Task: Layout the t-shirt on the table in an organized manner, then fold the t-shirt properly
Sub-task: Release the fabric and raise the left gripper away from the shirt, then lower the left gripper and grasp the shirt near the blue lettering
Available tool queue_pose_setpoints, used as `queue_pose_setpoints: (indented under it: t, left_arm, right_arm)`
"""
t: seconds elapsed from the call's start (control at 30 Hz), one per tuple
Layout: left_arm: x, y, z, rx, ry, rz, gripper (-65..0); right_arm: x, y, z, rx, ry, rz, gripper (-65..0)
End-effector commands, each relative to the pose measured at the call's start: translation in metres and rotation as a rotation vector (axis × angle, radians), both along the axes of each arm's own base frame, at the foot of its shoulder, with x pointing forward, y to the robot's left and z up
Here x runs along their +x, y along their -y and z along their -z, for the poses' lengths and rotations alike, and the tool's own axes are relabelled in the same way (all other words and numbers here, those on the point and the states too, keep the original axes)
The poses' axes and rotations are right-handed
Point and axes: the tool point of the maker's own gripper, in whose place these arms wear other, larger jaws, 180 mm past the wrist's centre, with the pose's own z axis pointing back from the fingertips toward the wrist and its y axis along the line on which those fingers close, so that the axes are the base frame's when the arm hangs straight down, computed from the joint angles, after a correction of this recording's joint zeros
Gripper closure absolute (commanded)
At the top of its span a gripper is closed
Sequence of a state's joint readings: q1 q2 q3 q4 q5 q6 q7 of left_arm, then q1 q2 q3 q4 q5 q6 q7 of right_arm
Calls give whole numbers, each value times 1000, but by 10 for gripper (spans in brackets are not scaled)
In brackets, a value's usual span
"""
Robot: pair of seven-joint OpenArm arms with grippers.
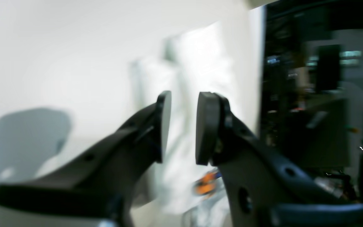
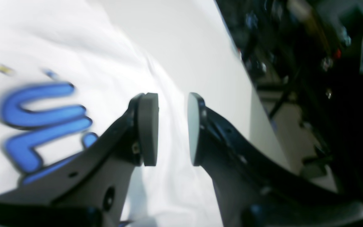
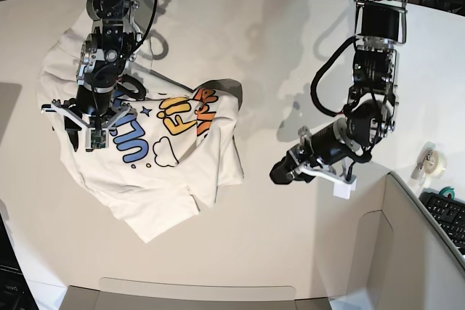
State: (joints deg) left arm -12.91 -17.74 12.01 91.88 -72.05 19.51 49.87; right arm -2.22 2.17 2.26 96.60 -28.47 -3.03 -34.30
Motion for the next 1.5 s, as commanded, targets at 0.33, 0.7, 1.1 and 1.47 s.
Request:
queue_pose_setpoints:
  t: [0.33,0.7,1.1,1.47]
  left_arm:
    - [-76,-20,74,35,-213,-6,-175]
    - [-70,20,71,-27,-196,1,-174]
    - [-47,74,78,68,-201,59,0]
    - [-40,175,28,14,-134,229,-6]
  right_arm:
    - [31,8,61,-28,-126,-47,-161]
    - [19,-6,105,8,-236,-59,-160]
    - [11,-26,114,5,-260,-112,-160]
    - [11,-28,114,11,-258,-113,-160]
